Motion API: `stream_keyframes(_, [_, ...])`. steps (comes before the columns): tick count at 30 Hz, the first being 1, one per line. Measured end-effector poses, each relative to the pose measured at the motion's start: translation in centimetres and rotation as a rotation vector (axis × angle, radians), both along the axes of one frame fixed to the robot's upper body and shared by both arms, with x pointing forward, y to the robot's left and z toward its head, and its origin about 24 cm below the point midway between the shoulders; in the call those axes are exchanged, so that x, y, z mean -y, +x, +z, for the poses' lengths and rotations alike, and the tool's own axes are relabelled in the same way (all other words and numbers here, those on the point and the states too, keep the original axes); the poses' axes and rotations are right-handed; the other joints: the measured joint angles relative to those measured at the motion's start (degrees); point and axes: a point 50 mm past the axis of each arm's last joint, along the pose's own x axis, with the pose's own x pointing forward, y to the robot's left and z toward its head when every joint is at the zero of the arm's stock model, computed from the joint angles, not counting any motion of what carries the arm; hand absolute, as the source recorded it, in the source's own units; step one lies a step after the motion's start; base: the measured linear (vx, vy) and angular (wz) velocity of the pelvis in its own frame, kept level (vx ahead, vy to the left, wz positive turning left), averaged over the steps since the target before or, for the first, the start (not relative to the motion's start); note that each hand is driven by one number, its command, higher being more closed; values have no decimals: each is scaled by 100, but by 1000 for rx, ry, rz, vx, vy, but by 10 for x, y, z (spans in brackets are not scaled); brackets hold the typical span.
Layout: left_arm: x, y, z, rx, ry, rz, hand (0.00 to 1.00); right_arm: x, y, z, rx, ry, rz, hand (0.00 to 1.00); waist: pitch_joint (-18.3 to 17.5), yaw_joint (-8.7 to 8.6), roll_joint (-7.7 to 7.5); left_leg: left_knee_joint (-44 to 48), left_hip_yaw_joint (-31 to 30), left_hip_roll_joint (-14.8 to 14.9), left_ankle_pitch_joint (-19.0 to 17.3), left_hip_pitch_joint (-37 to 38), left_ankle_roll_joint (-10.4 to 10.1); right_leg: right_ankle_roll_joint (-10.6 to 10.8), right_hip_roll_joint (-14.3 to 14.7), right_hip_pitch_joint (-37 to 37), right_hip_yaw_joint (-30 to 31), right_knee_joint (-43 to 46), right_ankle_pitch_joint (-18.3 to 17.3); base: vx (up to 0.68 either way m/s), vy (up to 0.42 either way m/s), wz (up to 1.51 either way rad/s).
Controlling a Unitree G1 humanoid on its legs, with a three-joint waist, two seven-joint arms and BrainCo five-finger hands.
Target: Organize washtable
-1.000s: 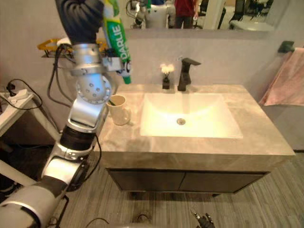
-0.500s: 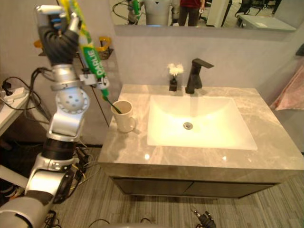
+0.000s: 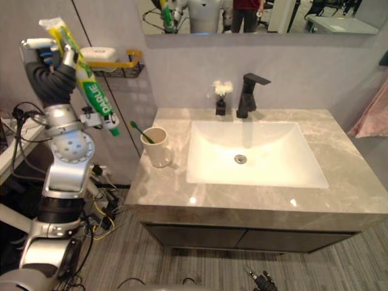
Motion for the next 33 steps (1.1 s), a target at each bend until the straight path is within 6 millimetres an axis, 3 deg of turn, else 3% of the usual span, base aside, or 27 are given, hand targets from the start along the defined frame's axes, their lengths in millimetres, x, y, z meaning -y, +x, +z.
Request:
stream_keyframes(3, [-1,0,-3,-11,0,4,100,0,-1,-1,-6,2,-2,0,9,14,14,-127,-41,-11,1,21,-1,-20,8,-41,58,-71,-12,-110,28,-11])
stream_keyframes(6, [0,-2,-2,-2,8,5,100,-2,-1,-1,-9,9,5,0,31,8,19,-526,-140,-91,-17,98,-23,-232,-11,-84,58,-224,-188,-122,13,-4])
stream_keyframes(8, [1,-3,-1,5,21,12,100,-6,-1,-2,-9,22,16,0,172,-4,-106,-561,-174,-230,-24,72,-126,-68,-190,-78,65,-248,-556,-208,-7,10])
stream_keyframes(10, [2,-3,-2,3,28,12,100,-2,-7,-3,-27,18,12,0,244,-24,-11,-565,-260,-244,-28,58,-188,-16,-162,-147,23,-157,-594,-270,-14,16])
stream_keyframes(16, [11,-18,14,107,55,-35,100,-3,-15,-4,-47,23,4,0,214,-6,-64,-564,-320,-251,123,-31,-227,-31,-144,-155,42,-252,-490,-92,21,5])
stream_keyframes(23, [11,-18,13,101,55,-31,100,-15,-14,-6,-44,55,5,0,183,-22,-345,-563,-315,-271,179,-134,-211,62,-161,-165,61,-443,-264,-15,17,1])
stream_keyframes(33, [11,-18,13,100,56,-34,100,-16,-13,-6,-42,58,5,0,182,-45,-338,-563,-323,-245,190,-124,-196,66,-132,-161,60,-433,-259,0,0,0])
